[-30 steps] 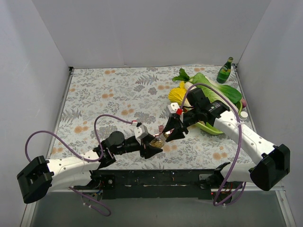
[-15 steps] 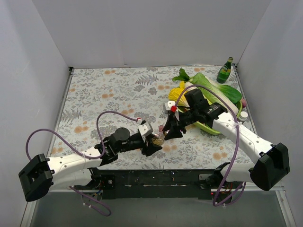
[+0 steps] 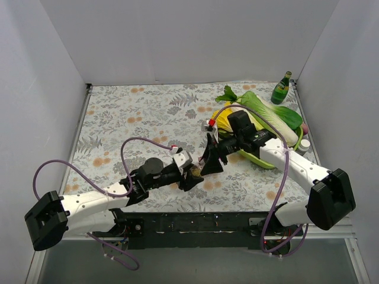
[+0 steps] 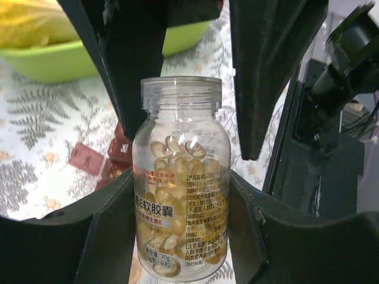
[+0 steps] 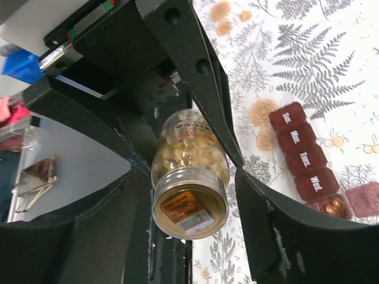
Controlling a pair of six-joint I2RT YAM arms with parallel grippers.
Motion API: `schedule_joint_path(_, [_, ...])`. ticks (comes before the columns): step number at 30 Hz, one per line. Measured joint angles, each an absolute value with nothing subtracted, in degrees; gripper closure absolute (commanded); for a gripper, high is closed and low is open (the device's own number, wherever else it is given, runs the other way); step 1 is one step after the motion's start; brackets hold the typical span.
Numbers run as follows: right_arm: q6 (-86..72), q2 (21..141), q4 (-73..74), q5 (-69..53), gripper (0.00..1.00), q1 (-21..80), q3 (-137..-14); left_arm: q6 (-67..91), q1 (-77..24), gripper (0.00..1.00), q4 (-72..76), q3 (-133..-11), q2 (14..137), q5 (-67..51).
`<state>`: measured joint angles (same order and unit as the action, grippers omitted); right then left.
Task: Sort the pills into containers
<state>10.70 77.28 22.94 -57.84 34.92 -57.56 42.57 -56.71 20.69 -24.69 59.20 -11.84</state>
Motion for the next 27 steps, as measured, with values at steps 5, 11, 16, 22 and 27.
schedule_joint_path(5, [10.33,77.34,23.42,-63.02,0.08,31.92,-61.14,42.46,-56.71,1.0,24.08,-24.67,58.35,-13.47])
schedule_joint_path(11, [19.14,76.69,28.25,-64.62,0.05,29.89,-67.96,43.16,-56.71,1.0,23.92,-22.85,55.61,-16.29])
schedule_joint_path(16, [43.2,76.44,41.5,-63.81,0.02,29.89,-72.95,44.1,-56.71,1.0,23.51,-22.83,53.63,-20.08])
schedule_joint_path(22, [82.96,75.29,60.58,-64.77,0.05,30.44,-70.48,46.06,-56.71,1.0,23.07,-22.79,52.66,-24.49])
schedule_joint_path(27, [95.98,75.22,67.31,-66.32,0.15,33.08,-68.53,47.62,-56.71,1.0,23.18,-22.02,52.66,-26.02])
